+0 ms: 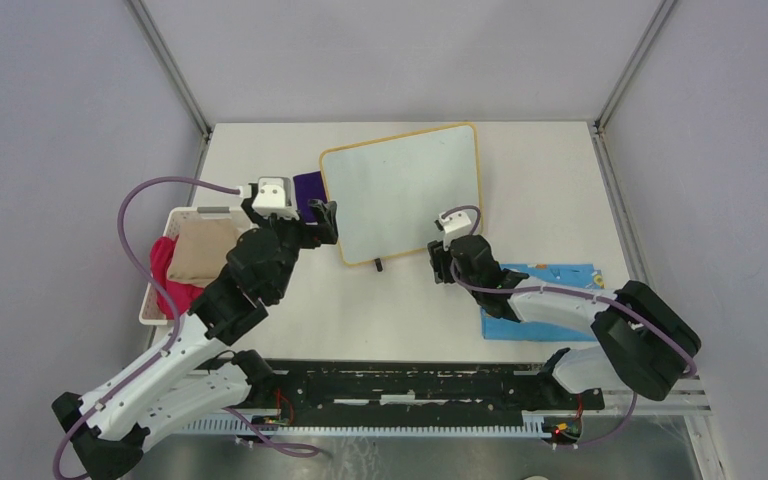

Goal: Write a sentence on the whiteboard
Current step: Adjust the whiteboard at the center of the board.

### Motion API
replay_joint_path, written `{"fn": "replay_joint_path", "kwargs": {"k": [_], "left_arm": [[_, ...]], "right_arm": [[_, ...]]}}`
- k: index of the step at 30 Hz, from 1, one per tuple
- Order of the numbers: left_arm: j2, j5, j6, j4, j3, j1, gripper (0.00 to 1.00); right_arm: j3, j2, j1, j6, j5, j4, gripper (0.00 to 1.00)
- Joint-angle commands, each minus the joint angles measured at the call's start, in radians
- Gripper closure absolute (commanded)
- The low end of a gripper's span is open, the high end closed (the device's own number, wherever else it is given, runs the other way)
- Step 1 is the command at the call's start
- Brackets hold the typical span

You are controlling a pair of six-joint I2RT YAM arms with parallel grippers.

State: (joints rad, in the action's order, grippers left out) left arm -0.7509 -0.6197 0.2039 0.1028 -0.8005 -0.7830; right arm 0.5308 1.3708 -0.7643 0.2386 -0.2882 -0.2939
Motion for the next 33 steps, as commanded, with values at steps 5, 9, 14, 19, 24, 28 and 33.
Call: {"fn": "replay_joint_path", "kwargs": {"k": [5,9,14,19,24,28,33], "left_arm": [[-0.02,-0.018,-0.059,-0.035,-0.008,-0.004,0.04],[-0.024,-0.023,-0.063,-0.037,-0.008,-0.004,0.04],[-0.03,-0.022,-0.065,-0.04,-0.006,-0.004,0.04],[-0.036,-0.026,-0.064,-0.038,-0.006,-0.004,0.04],[-0.036,-0.029,-0.066,-0.039,-0.005,-0.004,0.04],[-0.036,-0.029,-0.065,-0.038,-0.007,-0.004,0.04],[-0.034,-0.028,-0.066,-0.038,-0.006,-0.004,0.04]], "right_arm": [[0.058,0.067,0.036,-0.051,0.0,-0.05,0.44],[0.054,0.087,0.067,-0.066,-0.003,-0.073,0.44],[0.074,0.126,0.08,-0.084,0.053,-0.108,0.43],[0.126,0.187,0.088,-0.068,0.024,-0.08,0.45],[0.147,0.228,0.101,-0.052,0.016,-0.083,0.51],[0.158,0.249,0.105,-0.046,0.018,-0.085,0.57],[0.159,0.264,0.105,-0.03,0.032,-0.091,0.68]]}}
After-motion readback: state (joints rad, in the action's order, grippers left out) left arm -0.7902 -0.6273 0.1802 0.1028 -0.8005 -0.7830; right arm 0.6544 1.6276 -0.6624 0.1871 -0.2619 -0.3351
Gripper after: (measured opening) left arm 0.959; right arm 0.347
